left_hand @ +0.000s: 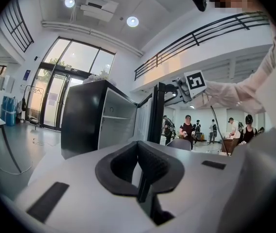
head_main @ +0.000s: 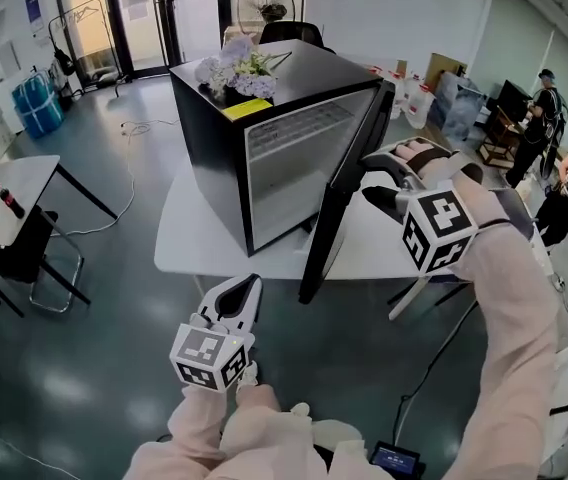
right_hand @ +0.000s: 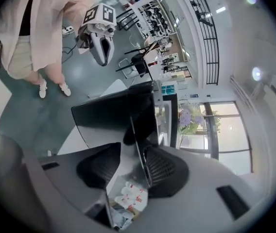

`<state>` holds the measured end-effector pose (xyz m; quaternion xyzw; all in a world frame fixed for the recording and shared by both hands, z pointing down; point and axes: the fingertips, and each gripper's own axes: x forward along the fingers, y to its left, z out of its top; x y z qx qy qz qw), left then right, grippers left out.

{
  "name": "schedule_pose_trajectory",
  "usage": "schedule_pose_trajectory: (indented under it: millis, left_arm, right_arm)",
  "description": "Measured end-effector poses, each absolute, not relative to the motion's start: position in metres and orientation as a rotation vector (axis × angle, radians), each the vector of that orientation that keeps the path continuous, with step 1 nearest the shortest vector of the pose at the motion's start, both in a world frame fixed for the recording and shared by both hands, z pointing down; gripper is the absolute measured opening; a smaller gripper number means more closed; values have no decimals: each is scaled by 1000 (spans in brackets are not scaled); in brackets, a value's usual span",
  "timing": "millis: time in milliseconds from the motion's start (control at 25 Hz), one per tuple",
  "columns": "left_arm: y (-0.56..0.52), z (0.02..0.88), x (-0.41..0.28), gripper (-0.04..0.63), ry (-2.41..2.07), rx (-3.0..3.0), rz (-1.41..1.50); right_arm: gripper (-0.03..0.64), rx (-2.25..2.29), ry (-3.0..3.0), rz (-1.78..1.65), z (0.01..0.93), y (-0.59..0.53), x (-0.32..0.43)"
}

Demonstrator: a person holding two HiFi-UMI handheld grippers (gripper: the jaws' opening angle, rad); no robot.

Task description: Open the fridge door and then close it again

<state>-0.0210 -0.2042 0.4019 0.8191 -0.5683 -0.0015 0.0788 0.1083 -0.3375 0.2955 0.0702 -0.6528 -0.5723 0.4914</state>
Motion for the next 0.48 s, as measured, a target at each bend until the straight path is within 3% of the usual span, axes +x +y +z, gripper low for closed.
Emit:
schedule_pose_trajectory:
  millis: [480]
  left_arm:
    - [-220,396,-56,11,-1773,2397,-9]
  right_arm:
    - [155,135,-1684,-1414,289,-354,50]
